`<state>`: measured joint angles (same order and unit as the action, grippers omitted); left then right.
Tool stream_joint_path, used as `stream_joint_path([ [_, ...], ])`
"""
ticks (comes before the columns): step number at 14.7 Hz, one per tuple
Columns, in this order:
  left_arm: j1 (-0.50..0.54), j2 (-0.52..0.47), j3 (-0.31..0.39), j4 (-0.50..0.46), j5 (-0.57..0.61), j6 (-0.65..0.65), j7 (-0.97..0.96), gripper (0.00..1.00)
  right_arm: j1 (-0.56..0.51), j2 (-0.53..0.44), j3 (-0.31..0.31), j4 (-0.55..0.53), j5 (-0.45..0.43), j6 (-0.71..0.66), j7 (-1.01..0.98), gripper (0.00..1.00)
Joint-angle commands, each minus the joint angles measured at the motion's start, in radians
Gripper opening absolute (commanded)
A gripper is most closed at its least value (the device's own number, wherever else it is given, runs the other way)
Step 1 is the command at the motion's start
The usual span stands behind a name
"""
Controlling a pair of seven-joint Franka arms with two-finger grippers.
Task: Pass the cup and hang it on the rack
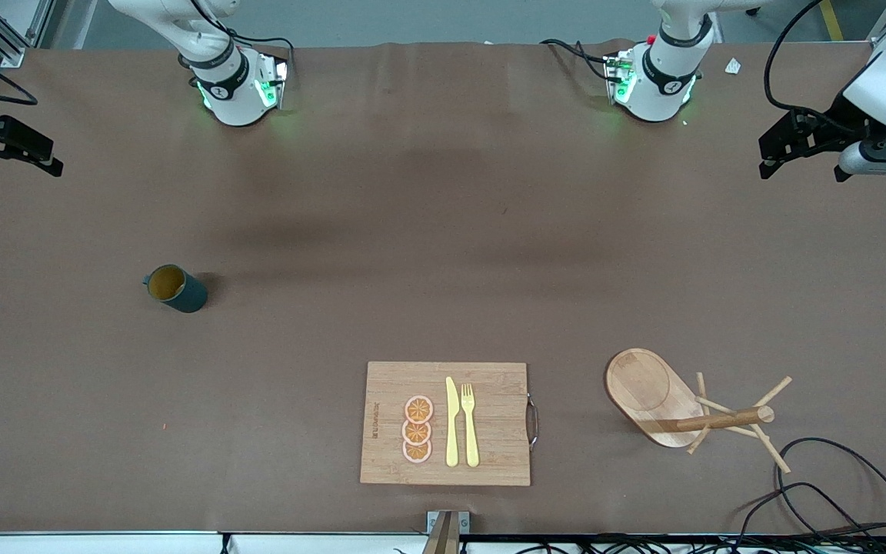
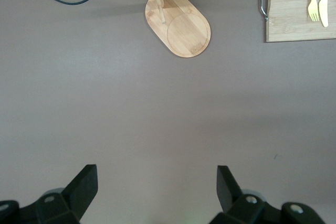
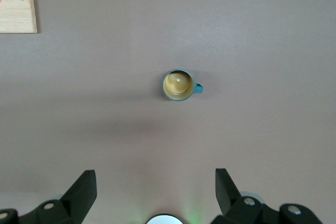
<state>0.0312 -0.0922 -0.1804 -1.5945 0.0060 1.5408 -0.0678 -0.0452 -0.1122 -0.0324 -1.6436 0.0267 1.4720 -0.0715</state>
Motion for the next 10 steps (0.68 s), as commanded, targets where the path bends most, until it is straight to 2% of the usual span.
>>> stream_joint_path([
  [1,0.007,0.002,-0.002,0.018,0.0,-0.011,0.022,1.0,-0.016,-0.021,0.008,-0.013,0.013,-0.001,-0.01,1.0],
  [7,0.007,0.003,-0.001,0.021,0.0,-0.01,0.019,1.0,-0.015,-0.015,0.008,0.004,0.013,-0.001,0.001,1.0],
  [10,0.009,0.019,0.002,0.041,-0.003,-0.01,0.02,1.0,-0.013,0.023,0.008,0.004,0.012,0.001,-0.01,1.0],
])
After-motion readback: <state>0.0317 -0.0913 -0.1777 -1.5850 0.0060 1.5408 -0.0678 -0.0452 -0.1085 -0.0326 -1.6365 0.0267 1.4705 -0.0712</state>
